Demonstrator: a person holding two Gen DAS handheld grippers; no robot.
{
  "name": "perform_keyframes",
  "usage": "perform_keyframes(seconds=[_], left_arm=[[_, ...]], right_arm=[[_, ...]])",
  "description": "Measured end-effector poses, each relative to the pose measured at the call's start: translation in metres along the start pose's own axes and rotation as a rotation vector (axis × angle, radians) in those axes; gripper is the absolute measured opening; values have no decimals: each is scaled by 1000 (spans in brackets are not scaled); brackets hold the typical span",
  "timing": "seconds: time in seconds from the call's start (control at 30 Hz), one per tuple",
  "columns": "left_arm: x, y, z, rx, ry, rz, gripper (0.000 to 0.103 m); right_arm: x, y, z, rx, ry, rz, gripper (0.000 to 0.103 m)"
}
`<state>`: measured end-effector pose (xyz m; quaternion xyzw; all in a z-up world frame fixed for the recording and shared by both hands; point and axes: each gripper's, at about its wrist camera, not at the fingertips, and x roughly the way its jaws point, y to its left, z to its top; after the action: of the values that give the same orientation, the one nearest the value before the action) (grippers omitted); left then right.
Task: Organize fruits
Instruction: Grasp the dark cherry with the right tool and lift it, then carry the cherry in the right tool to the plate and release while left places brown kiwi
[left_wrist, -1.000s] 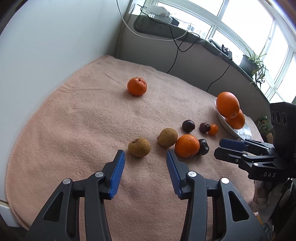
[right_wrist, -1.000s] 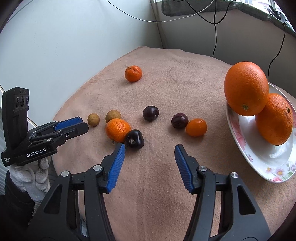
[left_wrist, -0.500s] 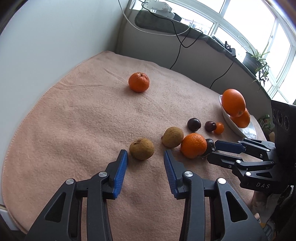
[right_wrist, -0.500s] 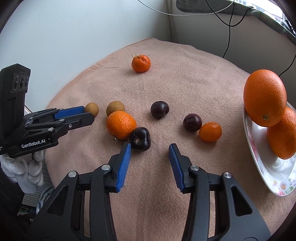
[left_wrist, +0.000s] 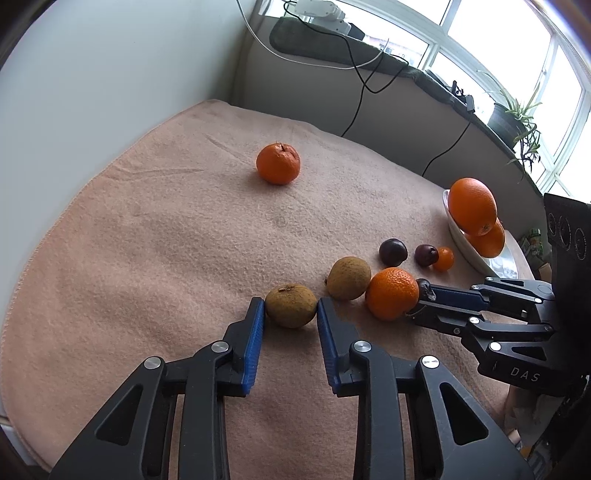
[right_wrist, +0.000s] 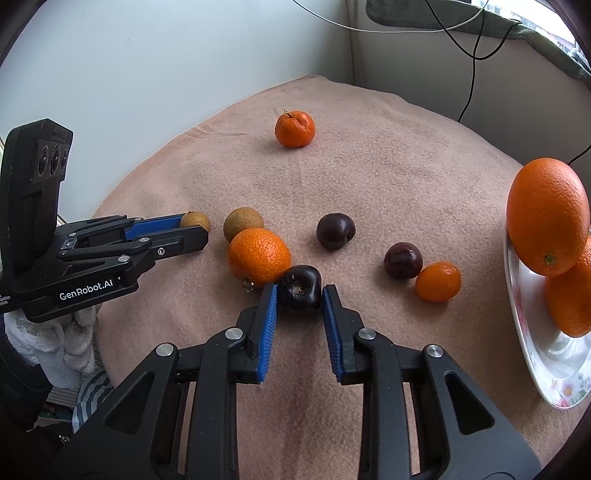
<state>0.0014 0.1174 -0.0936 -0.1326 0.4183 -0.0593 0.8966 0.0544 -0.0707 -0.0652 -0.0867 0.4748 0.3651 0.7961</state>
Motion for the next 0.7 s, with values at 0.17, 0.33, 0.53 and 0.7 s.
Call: perform_keyframes(seconds=[0.17, 0.33, 0.53, 0.7], left_arm=[[-1, 0, -1, -5, -4, -3, 27], [-5, 0, 0, -8, -10, -11, 27], [-14, -7, 3, -5, -27, -29, 27], [-20, -25, 5, 20, -41, -63, 27]], right_arm=[[-1, -2, -1, 19, -9, 16, 25], [-4, -3, -3, 27, -22, 14, 24], [-21, -14, -6, 54, -56, 4, 24], [-40, -24, -10, 82, -92, -9, 24]])
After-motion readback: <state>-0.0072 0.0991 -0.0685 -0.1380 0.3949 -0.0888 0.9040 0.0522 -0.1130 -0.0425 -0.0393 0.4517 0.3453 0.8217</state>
